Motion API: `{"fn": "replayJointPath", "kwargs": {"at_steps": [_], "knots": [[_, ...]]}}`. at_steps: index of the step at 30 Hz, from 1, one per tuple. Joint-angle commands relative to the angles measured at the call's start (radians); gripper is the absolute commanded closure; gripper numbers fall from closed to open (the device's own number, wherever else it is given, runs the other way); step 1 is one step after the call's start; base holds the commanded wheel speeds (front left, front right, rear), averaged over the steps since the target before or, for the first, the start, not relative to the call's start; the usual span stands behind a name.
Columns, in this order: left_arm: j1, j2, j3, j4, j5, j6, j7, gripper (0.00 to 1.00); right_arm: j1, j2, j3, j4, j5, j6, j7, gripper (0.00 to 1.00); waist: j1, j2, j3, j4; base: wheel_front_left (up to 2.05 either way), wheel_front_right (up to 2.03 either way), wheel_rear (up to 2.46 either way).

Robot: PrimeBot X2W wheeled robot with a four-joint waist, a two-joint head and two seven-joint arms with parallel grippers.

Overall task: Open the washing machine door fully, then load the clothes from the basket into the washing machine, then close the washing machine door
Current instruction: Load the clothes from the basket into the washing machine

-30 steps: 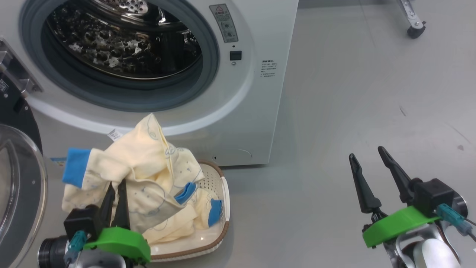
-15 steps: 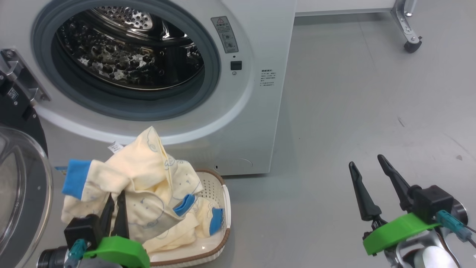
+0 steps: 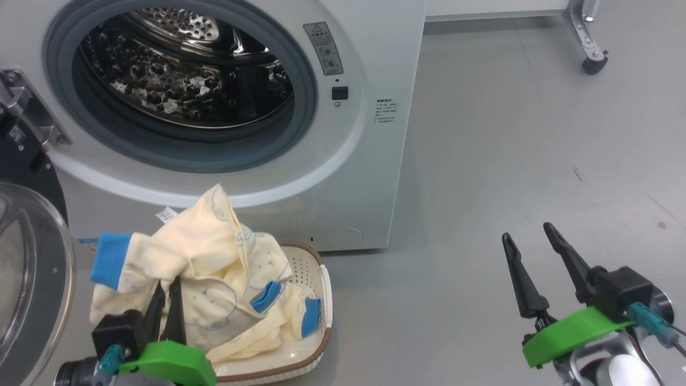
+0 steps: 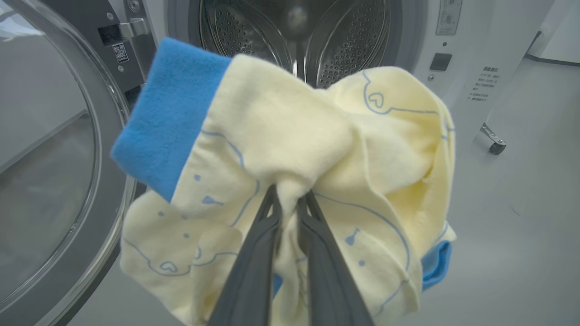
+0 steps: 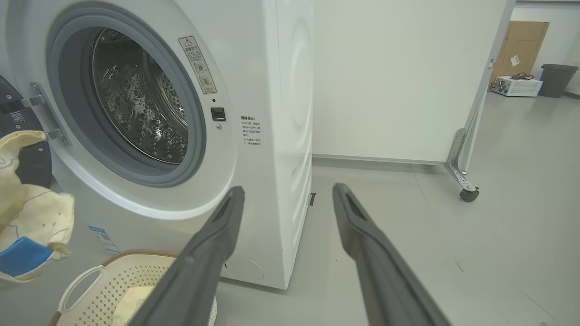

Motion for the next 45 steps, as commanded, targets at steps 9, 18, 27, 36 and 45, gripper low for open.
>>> {"fn": "replayJointPath", "kwargs": {"at_steps": [9, 18, 27, 36, 45], "knots": [[-0.123, 0.023, 0.046, 0.035, -0.040, -0.022, 0.017, 1.00, -0.040, -0.007, 0.043, -0.044, 0.006, -0.003, -0.002, 0.00, 0.0000, 0.0000, 0.050, -0.019, 0.00, 0.00, 0.00], [-0.307, 0.029, 0.059, 0.191, -0.087, -0.087, 0.069, 1.00, -0.093, -0.007, 0.065, -0.022, 0.035, -0.003, -0.030, 0.00, 0.0000, 0.0000, 0.154, -0.079, 0.00, 0.00, 0.00], [-0.531, 0.070, 0.085, 0.337, -0.129, -0.153, 0.156, 1.00, -0.156, -0.007, 0.090, 0.018, 0.079, -0.003, -0.072, 0.00, 0.0000, 0.0000, 0.272, -0.149, 0.00, 0.00, 0.00], [-0.801, 0.143, 0.102, 0.452, -0.151, -0.202, 0.296, 1.00, -0.232, -0.007, 0.121, 0.058, 0.126, -0.003, -0.101, 0.00, 0.0000, 0.0000, 0.400, -0.209, 0.00, 0.00, 0.00], [-1.017, 0.230, 0.106, 0.526, -0.144, -0.227, 0.417, 1.00, -0.284, -0.007, 0.141, 0.059, 0.162, -0.003, -0.105, 0.00, 0.0000, 0.0000, 0.496, -0.255, 0.00, 0.00, 0.00]]}}
